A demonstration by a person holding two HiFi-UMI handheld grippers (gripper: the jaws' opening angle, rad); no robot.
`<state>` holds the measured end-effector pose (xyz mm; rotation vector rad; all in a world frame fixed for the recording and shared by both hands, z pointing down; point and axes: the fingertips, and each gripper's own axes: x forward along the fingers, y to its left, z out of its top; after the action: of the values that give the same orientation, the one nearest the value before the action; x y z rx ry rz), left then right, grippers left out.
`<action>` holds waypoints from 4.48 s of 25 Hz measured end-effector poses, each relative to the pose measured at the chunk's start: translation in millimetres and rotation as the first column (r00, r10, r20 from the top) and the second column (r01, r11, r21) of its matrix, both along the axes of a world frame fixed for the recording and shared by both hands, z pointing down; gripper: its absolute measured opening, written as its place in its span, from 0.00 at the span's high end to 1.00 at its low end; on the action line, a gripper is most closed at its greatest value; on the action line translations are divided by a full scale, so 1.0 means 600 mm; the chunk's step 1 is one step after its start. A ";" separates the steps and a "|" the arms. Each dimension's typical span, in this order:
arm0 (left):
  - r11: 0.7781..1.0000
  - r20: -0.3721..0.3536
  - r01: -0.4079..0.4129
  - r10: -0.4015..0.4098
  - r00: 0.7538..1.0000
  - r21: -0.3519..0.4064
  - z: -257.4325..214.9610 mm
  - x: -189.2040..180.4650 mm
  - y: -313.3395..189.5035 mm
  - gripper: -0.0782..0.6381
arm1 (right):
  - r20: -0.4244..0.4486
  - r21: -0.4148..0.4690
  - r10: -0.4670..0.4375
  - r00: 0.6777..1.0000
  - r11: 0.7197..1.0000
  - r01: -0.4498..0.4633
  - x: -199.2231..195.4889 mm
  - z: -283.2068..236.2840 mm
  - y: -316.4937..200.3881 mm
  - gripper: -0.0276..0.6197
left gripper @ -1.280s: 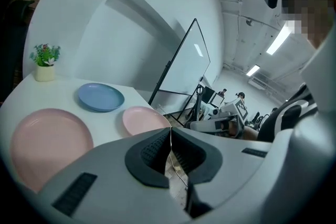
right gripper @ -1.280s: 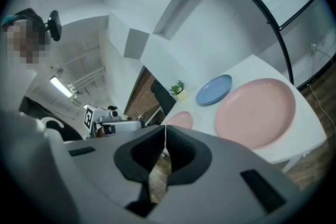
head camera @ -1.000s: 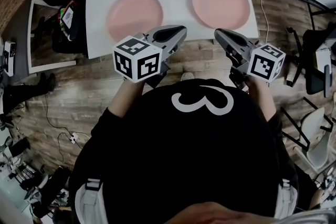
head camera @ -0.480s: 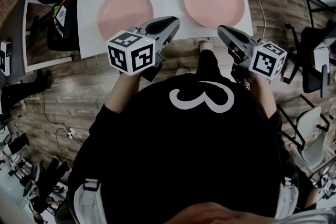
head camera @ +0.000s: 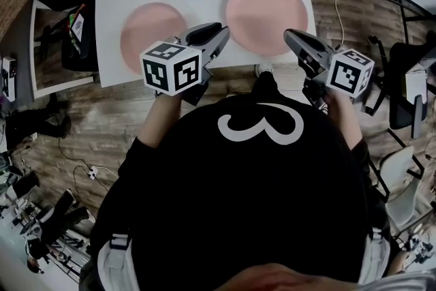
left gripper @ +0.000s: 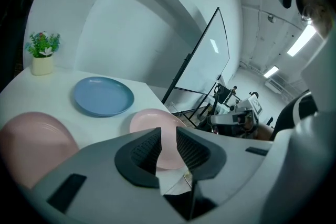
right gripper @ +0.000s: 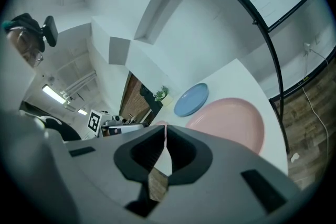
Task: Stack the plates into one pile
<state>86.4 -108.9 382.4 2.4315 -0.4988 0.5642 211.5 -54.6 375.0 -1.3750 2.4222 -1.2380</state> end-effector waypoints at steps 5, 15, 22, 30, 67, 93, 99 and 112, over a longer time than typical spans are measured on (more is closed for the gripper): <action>1.000 0.033 0.015 -0.015 0.999 -0.016 0.016 0.042 -0.036 0.75 | 0.002 -0.021 0.025 1.000 0.999 -0.025 0.069 0.016 -0.030 0.92; 0.994 0.083 0.079 -0.073 0.994 -0.075 0.063 0.063 -0.079 0.74 | -0.016 -0.082 0.076 0.997 0.994 -0.077 0.157 0.061 -0.064 0.91; 0.981 0.116 0.146 -0.131 0.985 -0.125 0.101 0.064 -0.097 0.70 | -0.012 -0.166 0.090 0.996 0.982 -0.091 0.188 0.115 -0.069 0.79; 0.968 0.188 0.193 -0.162 0.969 -0.162 0.156 0.068 -0.096 0.70 | -0.115 -0.231 0.084 0.990 0.967 -0.109 0.221 0.176 -0.065 0.77; 0.932 0.260 0.282 -0.221 0.940 -0.226 0.238 0.058 -0.102 0.79 | -0.178 -0.352 0.084 0.980 0.925 -0.143 0.214 0.252 -0.072 0.84; 0.925 0.215 0.339 -0.301 0.929 -0.172 0.186 -0.012 -0.109 0.80 | -0.189 -0.302 0.080 0.979 0.944 -0.136 0.151 0.222 -0.100 0.86; 0.921 0.194 0.360 -0.329 0.924 -0.150 0.161 -0.048 -0.102 0.80 | -0.184 -0.279 0.067 0.981 0.953 -0.118 0.118 0.204 -0.102 0.86; 0.904 0.162 0.413 -0.393 0.905 -0.112 0.120 -0.170 -0.077 0.80 | -0.186 -0.221 0.035 0.982 0.972 -0.076 0.001 0.164 -0.100 0.87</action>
<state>-15.6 -155.2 454.6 2.0768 -0.9590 0.5636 212.3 -114.8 473.3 -1.6727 2.3959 -1.4749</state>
